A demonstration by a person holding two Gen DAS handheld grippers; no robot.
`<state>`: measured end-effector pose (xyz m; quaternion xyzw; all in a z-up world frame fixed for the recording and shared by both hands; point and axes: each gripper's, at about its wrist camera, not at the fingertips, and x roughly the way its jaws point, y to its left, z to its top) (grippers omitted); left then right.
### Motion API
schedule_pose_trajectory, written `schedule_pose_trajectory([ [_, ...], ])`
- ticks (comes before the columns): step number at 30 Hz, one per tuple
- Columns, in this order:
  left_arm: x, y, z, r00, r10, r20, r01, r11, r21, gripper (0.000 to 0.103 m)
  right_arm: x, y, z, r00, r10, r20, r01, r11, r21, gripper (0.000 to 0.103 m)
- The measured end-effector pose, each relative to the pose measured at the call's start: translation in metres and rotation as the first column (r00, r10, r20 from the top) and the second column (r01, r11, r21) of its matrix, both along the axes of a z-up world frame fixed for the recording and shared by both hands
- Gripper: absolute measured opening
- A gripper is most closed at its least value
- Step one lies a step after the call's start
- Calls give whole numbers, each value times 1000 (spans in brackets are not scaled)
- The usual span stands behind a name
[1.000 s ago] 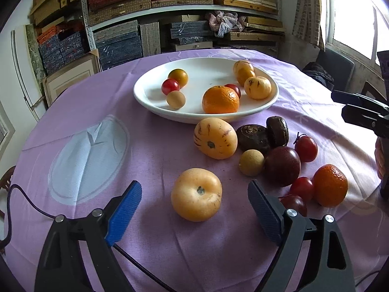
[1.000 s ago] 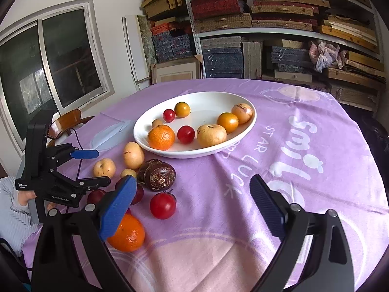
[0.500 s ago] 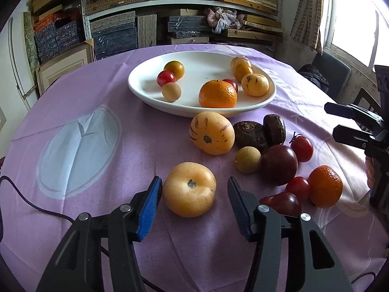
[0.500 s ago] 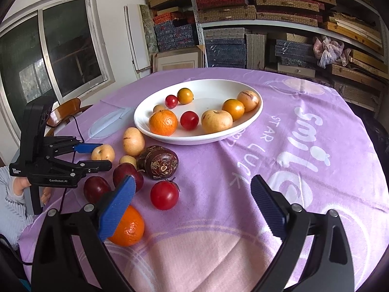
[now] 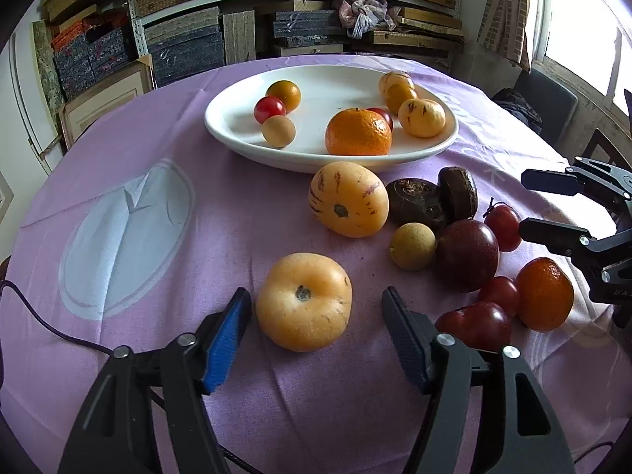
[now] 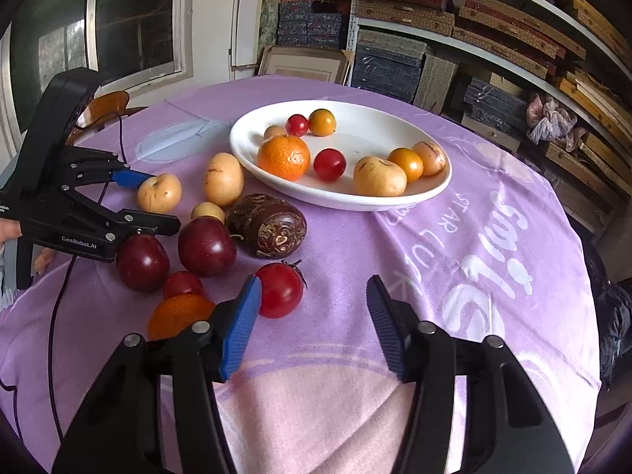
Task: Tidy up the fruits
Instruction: 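Move both tools back toward the remaining fruit cluster, then grasp the pale yellow apple with the left tool while the right tool grasps a dark red plum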
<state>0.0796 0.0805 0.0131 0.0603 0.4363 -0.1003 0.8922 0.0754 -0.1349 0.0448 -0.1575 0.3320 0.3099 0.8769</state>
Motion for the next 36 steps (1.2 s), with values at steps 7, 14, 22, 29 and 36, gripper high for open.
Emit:
schedule_pose_trajectory([
  [7, 2, 5, -1, 1000, 19, -11, -19, 1000, -3, 87, 14, 13, -5, 993, 61, -101, -56, 997, 53, 48],
  [14, 3, 8, -1, 1000, 24, -13, -24, 1000, -8, 89, 21, 10, -9, 977, 87, -196, -63, 990, 129, 32],
  [22, 5, 11, -4, 999, 42, -28, -43, 999, -2, 100, 22, 10, -11, 974, 86, -207, -59, 989, 134, 32],
  [29, 6, 14, -4, 998, 45, -32, -46, 999, -7, 100, 21, 11, -11, 977, 80, -200, -56, 991, 126, 32],
  [36, -4, 9, 6, 999, 30, 42, -29, 999, -14, 80, 22, 9, -11, 976, 79, -204, -52, 990, 130, 32],
])
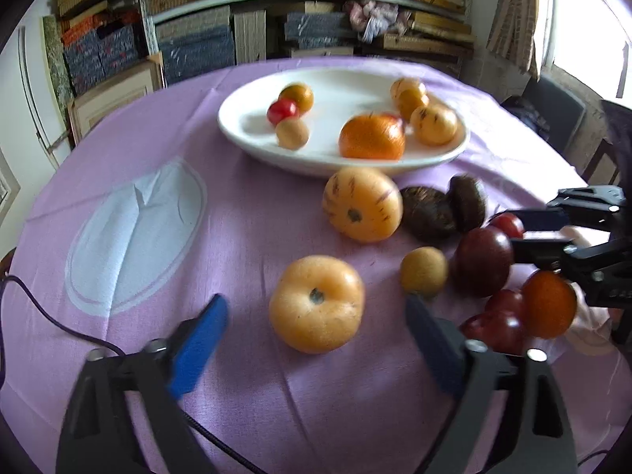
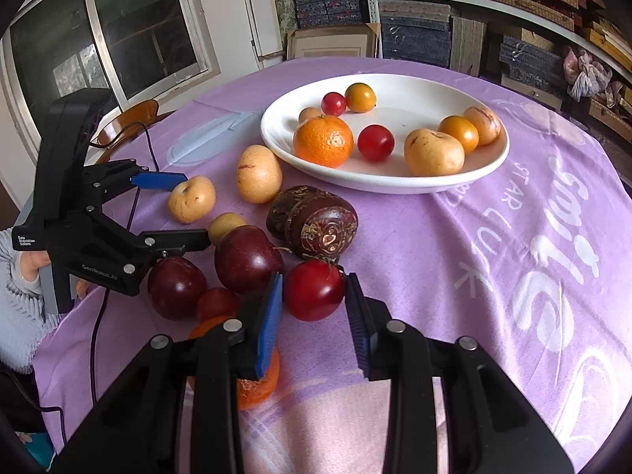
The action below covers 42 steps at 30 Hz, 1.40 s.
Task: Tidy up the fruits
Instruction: 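Grasp the pale yellow apple with the left tool while the right tool grasps a dark red plum, then carry both fruits over the white plate and open both tools to drop them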
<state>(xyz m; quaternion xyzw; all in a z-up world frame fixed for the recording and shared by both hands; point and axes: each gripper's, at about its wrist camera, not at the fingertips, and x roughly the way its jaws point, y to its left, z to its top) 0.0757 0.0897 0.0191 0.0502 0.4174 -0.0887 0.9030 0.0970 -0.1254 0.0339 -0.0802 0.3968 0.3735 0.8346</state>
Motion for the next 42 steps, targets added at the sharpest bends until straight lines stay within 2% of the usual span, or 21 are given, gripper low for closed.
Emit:
schedule_pose_trajectory([
  [2, -2, -4, 2, 1000, -15, 14, 15, 1000, 10, 64, 0, 0, 0, 1000, 0, 0, 0, 1000, 0, 32],
  [4, -2, -7, 1, 1000, -20, 11, 20, 999, 25, 52, 0, 0, 0, 1000, -1, 0, 1, 1000, 0, 32],
  [5, -3, -6, 3, 1000, -14, 19, 14, 1000, 24, 43, 0, 0, 0, 1000, -1, 0, 1, 1000, 0, 32],
  [12, -6, -11, 6, 999, -39, 38, 39, 999, 0, 43, -1, -1, 0, 1000, -2, 3, 2, 1000, 2, 31],
  [16, -10, -14, 11, 997, -37, 72, 38, 999, -9, 43, -8, -5, 7, 997, -16, 70, 17, 1000, -12, 31],
  [20, -5, -6, 27, 994, -12, 108, 16, 999, -37, 43, -3, -27, 32, 990, -87, 107, 80, 995, 66, 31],
  [23, 13, -1, 49, 992, 9, 125, -1, 998, -64, 43, 10, -35, 53, 983, -132, 128, 120, 988, 99, 31],
  [27, 56, 1, 68, 989, 55, 137, -47, 997, -59, 43, 38, -24, 70, 976, -159, 147, 144, 984, 105, 31],
  [31, 89, 3, 61, 991, 86, 105, -76, 992, -103, 43, 66, -9, 67, 978, -166, 127, 151, 981, 122, 31],
  [36, 114, 4, 47, 990, 106, 87, -97, 989, -108, 43, 97, 8, 52, 979, -179, 100, 164, 977, 137, 31],
  [38, 120, 3, 44, 990, 106, 90, -98, 991, -90, 43, 100, 9, 47, 978, -178, 111, 162, 977, 139, 33],
  [42, 121, 10, 40, 990, 108, 93, -96, 988, -119, 45, 98, 6, 49, 973, -191, 130, 170, 973, 157, 50],
])
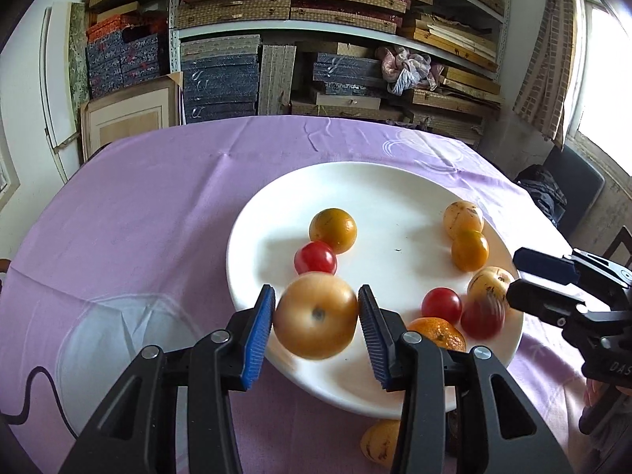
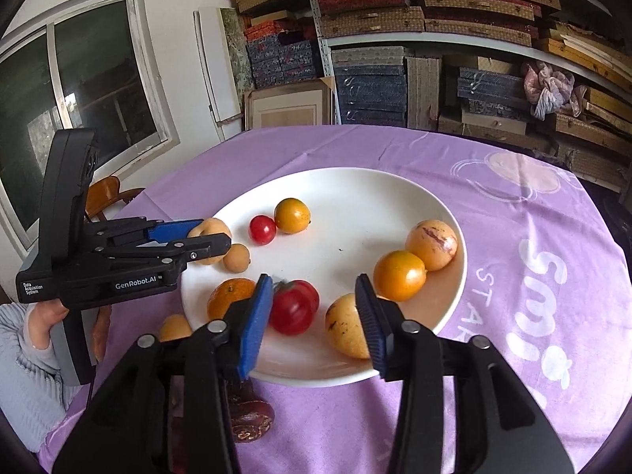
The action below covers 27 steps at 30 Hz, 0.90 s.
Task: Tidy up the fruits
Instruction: 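Carry both fruits over the white plate and open both tools to drop them, then move both tools back toward the remaining fruits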
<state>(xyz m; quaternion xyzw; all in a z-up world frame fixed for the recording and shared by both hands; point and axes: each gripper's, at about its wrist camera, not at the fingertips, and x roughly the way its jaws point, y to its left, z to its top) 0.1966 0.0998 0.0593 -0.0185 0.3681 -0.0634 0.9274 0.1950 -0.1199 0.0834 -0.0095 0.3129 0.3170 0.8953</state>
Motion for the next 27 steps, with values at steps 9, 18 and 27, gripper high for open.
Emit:
schedule_pose_trajectory([
  [9, -43, 16, 31, 998, 0, 56, 5, 997, -82, 75, -53, -20, 35, 997, 27, 79, -32, 997, 67, 89],
  [18, -137, 6, 7, 996, -82, 27, 83, 995, -61, 79, -124, -68, 3, 999, -20, 40, 16, 995, 98, 99],
  [27, -180, -58, -13, 973, -221, 70, 209, 967, 145, 92, -110, -96, -18, 994, -75, -79, 88, 981, 171, 99],
])
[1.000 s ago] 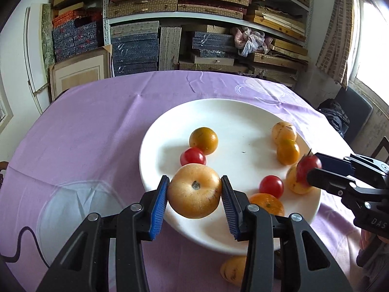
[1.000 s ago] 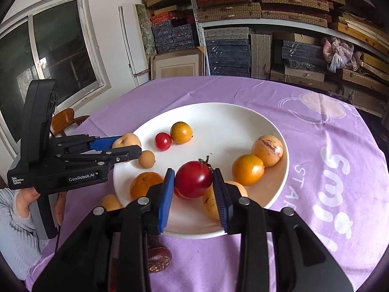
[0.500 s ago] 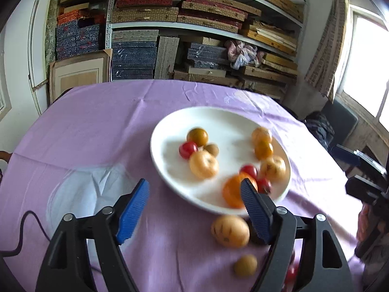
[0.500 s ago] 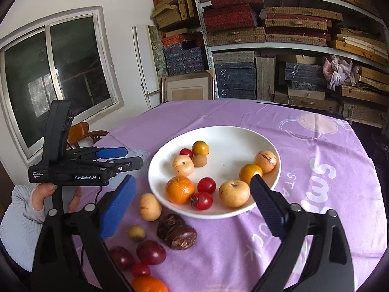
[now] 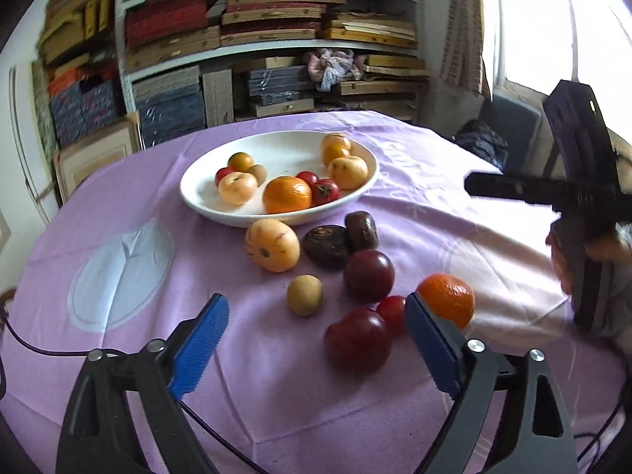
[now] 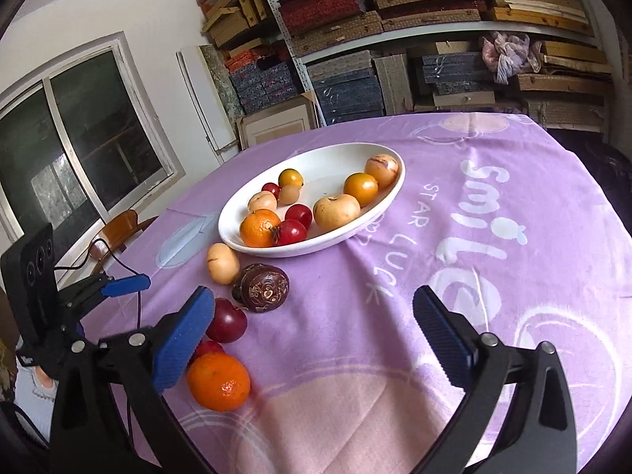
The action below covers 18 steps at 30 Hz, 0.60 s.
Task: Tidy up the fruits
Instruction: 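Move both tools back toward the remaining fruits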
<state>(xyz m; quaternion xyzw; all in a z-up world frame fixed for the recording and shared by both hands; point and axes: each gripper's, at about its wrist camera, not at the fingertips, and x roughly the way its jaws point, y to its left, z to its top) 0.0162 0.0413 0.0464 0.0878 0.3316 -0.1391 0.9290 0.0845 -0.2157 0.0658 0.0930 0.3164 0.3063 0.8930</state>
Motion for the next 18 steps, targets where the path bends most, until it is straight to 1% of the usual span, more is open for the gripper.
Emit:
schedule_pose_trajectory([
  [2, -2, -9, -6, 1000, -19, -3, 19, 999, 39, 92, 1, -1, -2, 1000, -4, -7, 4, 1000, -1, 99],
  [4, -2, -12, -11, 999, -35, -13, 36, 998, 53, 92, 3, -1, -3, 1000, -3, -14, 3, 1000, -5, 99],
  [7, 1, -11, -19, 1000, -13, -27, 15, 996, 91, 92, 3, 1, -5, 1000, 1, -21, -1, 1000, -12, 99],
  [9, 7, -2, -22, 998, 16, -53, -11, 997, 83, 92, 3, 2, -6, 1000, 4, -25, -5, 1000, -16, 99],
  [11, 11, 8, -21, 997, 40, -62, -36, 998, 52, 96, 2, 2, -6, 1000, 5, -26, -5, 1000, -16, 99],
  [13, 12, 15, -21, 995, 76, -60, -73, 996, 59, 100, 4, 2, -6, 1000, 3, -27, -4, 1000, -14, 99],
  [18, 15, 35, -23, 984, 160, -78, -155, 986, 63, 100, 4, 2, -6, 1000, 4, -28, -5, 1000, -15, 99],
])
